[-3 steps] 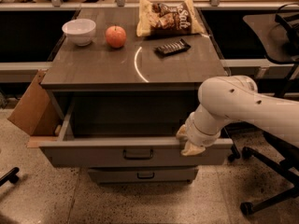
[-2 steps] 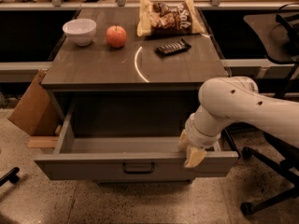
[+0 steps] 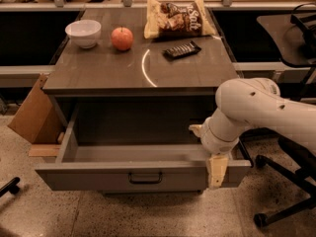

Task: Open top drawer

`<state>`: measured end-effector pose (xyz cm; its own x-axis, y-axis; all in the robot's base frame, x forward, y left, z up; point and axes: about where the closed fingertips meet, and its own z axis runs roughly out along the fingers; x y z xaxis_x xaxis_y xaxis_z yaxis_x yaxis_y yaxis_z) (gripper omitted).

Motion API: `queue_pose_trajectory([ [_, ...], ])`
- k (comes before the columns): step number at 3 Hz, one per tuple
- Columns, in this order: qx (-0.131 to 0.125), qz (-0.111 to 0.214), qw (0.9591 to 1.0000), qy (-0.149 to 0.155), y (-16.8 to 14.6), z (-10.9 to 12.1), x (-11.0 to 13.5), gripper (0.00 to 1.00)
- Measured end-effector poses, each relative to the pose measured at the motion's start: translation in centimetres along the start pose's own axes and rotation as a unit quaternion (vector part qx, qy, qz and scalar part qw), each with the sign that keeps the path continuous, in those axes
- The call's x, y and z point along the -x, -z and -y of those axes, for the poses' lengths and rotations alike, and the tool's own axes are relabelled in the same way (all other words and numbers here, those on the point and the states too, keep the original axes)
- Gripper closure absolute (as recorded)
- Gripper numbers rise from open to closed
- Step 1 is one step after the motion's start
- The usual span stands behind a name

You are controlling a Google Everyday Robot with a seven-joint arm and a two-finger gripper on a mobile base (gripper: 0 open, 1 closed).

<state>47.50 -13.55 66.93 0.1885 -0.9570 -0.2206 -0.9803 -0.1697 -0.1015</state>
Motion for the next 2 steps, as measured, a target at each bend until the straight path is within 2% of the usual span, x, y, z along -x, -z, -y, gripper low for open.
queue_pose_trajectory([
  [1,-0.036,-0.021,0.9988,0.024,5.4,0.7,-0.6,0.00],
  [2,-0.078,-0.044,0.9946,0.052,12.4,1.7,-0.6,0.00],
])
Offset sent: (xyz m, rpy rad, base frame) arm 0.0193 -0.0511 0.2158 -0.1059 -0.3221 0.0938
